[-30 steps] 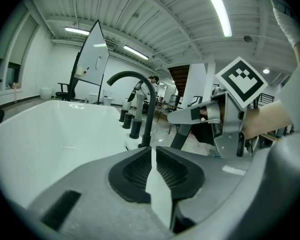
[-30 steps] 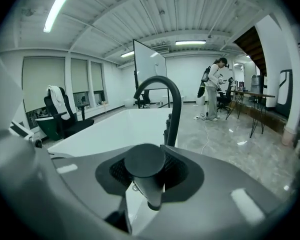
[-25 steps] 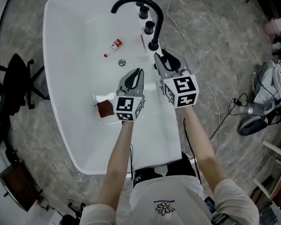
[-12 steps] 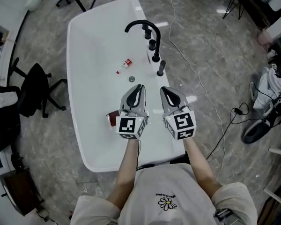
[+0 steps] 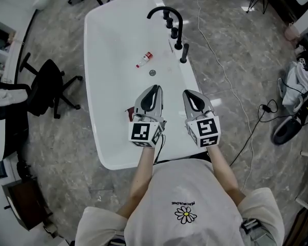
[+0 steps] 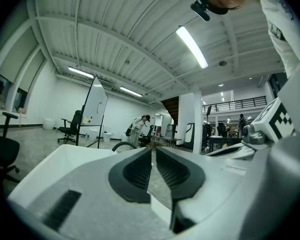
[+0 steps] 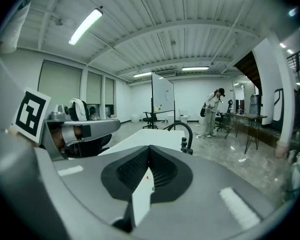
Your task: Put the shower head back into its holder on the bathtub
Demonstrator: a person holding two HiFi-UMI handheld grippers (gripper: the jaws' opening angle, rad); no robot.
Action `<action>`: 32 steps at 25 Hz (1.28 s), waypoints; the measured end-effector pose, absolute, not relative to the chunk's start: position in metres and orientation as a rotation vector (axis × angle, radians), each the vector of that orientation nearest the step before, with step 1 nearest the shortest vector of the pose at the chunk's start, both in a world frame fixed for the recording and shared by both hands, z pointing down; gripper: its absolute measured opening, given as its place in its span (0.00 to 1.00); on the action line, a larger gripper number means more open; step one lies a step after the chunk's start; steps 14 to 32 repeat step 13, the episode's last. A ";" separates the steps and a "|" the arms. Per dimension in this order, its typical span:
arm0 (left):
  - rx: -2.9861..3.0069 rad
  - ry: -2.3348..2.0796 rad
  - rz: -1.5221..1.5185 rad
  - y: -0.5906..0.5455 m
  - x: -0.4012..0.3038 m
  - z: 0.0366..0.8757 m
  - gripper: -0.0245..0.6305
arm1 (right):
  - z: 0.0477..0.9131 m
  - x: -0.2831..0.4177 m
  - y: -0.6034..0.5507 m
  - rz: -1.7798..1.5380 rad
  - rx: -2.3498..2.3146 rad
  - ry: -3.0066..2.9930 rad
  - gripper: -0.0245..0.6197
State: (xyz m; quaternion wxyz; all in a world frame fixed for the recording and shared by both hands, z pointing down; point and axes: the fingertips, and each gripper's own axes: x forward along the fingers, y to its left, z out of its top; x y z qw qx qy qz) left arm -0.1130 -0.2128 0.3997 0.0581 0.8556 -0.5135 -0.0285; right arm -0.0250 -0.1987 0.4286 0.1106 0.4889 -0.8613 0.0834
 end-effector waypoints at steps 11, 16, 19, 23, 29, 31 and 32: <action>2.652 -1.570 -0.147 -0.188 -0.116 0.374 0.08 | 0.385 -0.036 -0.183 0.144 1.443 -2.635 0.05; 2.660 -1.572 -0.154 -0.189 -0.117 0.368 0.08 | 0.376 -0.038 -0.183 0.136 1.448 -2.653 0.05; 2.660 -1.572 -0.154 -0.189 -0.117 0.368 0.08 | 0.376 -0.038 -0.183 0.136 1.448 -2.653 0.05; 2.660 -1.572 -0.154 -0.189 -0.117 0.368 0.08 | 0.376 -0.038 -0.183 0.136 1.448 -2.653 0.05; 2.660 -1.572 -0.154 -0.189 -0.117 0.368 0.08 | 0.376 -0.038 -0.183 0.136 1.448 -2.653 0.05; 2.660 -1.572 -0.154 -0.189 -0.117 0.368 0.08 | 0.376 -0.038 -0.183 0.136 1.448 -2.653 0.05; 2.660 -1.572 -0.154 -0.189 -0.117 0.368 0.08 | 0.376 -0.038 -0.183 0.136 1.448 -2.653 0.05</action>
